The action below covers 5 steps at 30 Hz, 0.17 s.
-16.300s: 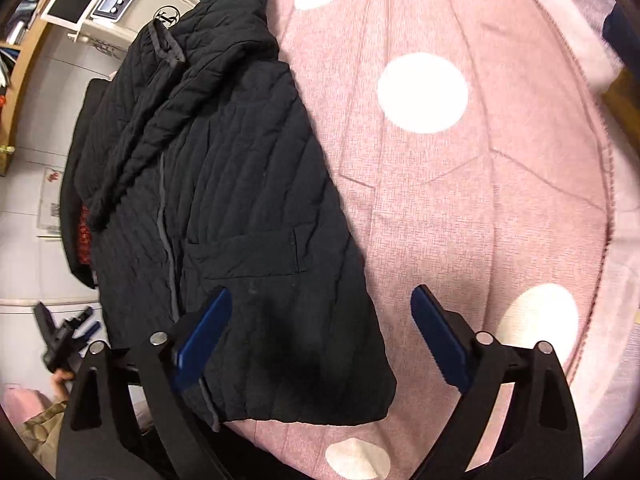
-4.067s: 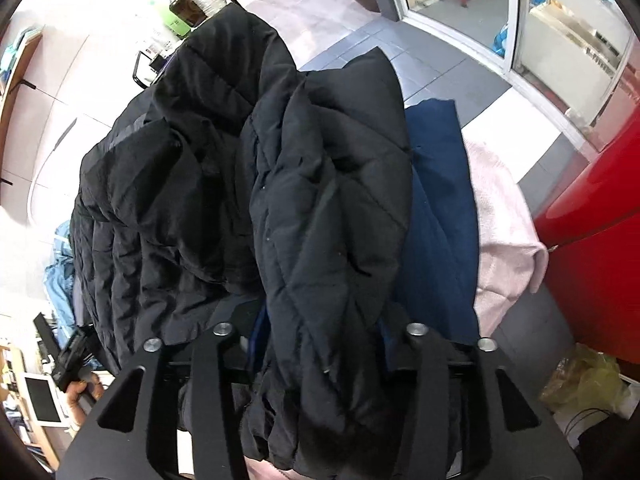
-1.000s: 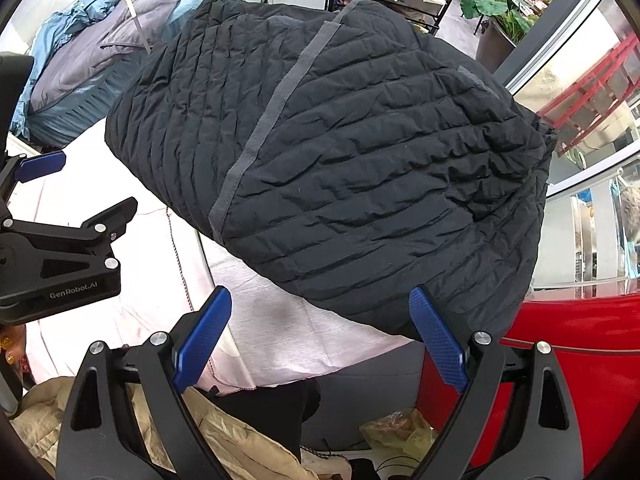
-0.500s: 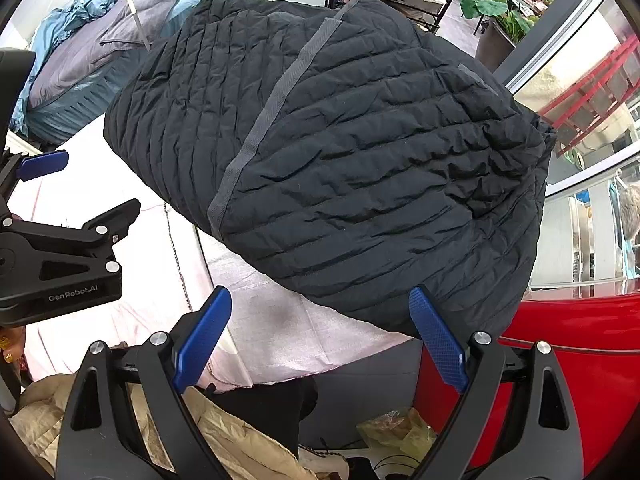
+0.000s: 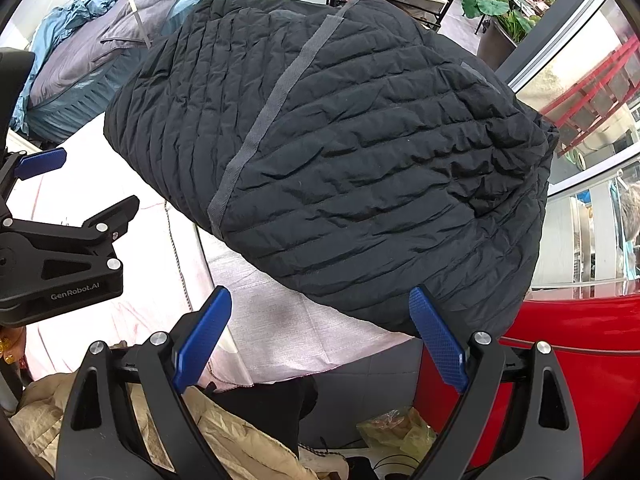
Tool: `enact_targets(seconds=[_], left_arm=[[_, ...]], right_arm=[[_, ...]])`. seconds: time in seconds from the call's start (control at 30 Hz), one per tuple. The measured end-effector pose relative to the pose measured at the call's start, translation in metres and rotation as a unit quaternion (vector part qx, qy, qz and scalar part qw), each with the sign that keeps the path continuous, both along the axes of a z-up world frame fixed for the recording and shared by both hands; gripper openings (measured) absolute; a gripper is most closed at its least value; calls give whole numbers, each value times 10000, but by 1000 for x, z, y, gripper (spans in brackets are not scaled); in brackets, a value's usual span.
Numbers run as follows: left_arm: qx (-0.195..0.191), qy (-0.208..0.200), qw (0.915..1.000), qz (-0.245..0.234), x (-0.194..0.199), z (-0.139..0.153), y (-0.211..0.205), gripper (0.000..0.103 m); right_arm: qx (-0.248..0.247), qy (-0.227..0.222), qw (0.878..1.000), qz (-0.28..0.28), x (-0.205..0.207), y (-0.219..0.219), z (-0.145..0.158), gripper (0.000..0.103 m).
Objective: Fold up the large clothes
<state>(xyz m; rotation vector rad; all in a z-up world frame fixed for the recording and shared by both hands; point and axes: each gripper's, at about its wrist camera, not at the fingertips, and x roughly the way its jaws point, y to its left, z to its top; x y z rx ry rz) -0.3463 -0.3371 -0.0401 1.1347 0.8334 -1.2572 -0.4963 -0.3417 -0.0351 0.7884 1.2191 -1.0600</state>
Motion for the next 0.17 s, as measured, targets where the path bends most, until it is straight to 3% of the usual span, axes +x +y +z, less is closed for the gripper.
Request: enact_targets(seconds=[0.17], left_arm=[[43, 18, 10000, 35, 2, -1, -1, 97]], right_arm=[[15, 8, 10000, 24, 2, -2, -2, 89]])
